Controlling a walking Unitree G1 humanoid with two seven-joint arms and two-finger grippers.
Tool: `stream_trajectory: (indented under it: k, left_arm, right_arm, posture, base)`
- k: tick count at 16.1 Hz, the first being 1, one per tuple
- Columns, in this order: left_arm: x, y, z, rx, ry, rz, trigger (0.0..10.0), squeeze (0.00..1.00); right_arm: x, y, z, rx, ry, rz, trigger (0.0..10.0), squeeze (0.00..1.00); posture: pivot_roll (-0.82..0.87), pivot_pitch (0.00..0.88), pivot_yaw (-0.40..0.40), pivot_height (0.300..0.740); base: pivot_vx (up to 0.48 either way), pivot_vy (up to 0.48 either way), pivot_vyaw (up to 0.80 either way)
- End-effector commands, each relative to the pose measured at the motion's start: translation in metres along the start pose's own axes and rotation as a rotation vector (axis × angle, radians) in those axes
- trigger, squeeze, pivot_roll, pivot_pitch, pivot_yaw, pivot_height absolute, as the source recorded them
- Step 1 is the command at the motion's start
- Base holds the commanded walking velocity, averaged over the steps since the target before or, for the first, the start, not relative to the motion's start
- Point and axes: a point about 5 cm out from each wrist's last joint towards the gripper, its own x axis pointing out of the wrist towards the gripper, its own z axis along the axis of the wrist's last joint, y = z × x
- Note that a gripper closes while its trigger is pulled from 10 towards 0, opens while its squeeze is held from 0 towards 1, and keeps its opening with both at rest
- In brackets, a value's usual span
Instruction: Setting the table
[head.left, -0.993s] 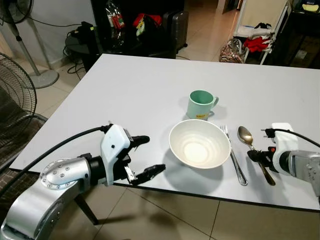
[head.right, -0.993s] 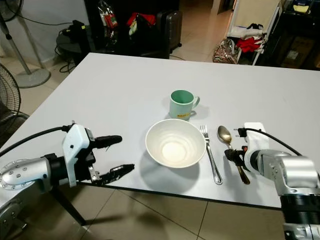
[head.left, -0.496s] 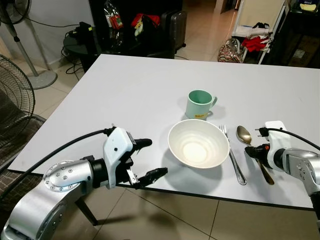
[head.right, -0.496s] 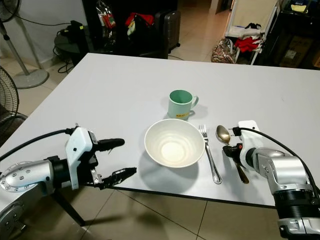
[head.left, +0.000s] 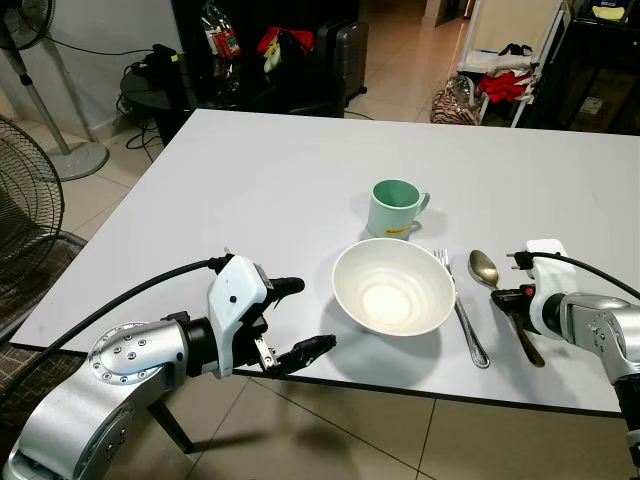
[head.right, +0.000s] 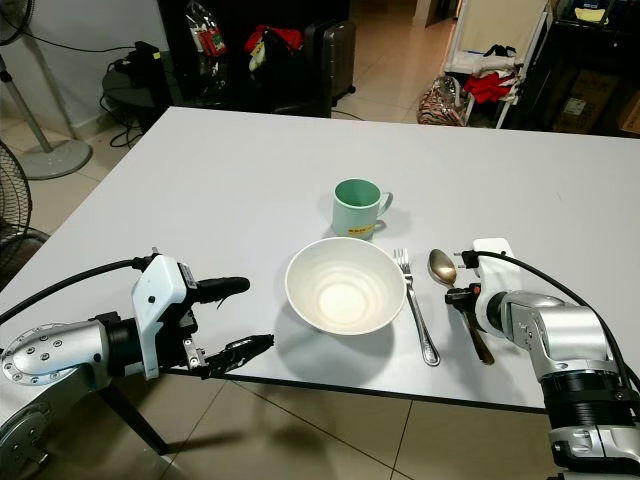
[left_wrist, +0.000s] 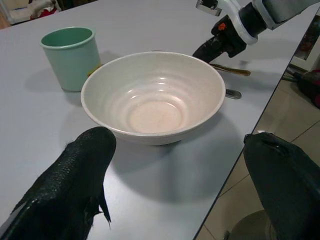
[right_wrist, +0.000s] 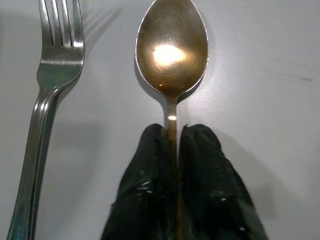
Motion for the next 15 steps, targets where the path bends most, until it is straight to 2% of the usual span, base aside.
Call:
stream_trajectory:
  k: [1,6,8,10,12,14,15]
  left_arm:
    - [0.0,0.001,0.001,0.02,0.011,0.007,10.0,0.36]
    - [0.0,0.0,0.001,0.022,0.011,0.011,10.0,0.36]
    - [0.0,0.001,0.001,0.023,0.01,0.016,10.0,0.36]
    - [0.0,0.001,0.001,0.023,0.01,0.02,10.0,0.36]
    - [-0.002,0.002,0.001,0.026,0.01,0.024,10.0,0.36]
    - [-0.002,0.003,0.002,0.029,0.009,0.028,10.0,0.36]
    - [-0.002,0.003,0.002,0.03,0.009,0.029,10.0,0.36]
  right_arm:
    - [0.002,0.0,-0.009,0.019,0.05,0.003,0.0,0.0]
    - [0.003,0.0,-0.007,0.019,0.052,0.005,0.0,0.0]
    - [0.0,-0.004,0.0,0.005,0.03,-0.01,0.0,0.0]
    - [-0.008,-0.008,0.012,-0.027,-0.004,-0.016,0.0,0.0]
    - [-0.027,-0.013,0.045,-0.132,-0.087,-0.017,0.0,0.0]
    - [-0.042,-0.011,0.07,-0.217,-0.161,0.015,0.0,0.0]
    - [-0.046,-0.009,0.075,-0.234,-0.176,0.025,0.0,0.0]
  posture:
    - [-0.13,0.0,0.027,0.74]
    - [-0.12,0.0,0.023,0.74]
    - [-0.12,0.0,0.022,0.74]
    - [-0.12,0.0,0.021,0.74]
    - [-0.12,0.0,0.021,0.74]
    - [-0.12,0.0,0.02,0.74]
    - [-0.12,0.0,0.017,0.74]
  base:
    - [0.0,0.0,0.0]
    - [0.0,0.0,0.0]
    - [0.0,0.0,0.0]
    - [0.0,0.0,0.0]
    - [0.0,0.0,0.0]
    - [0.0,0.0,0.0]
    - [0.0,0.0,0.0]
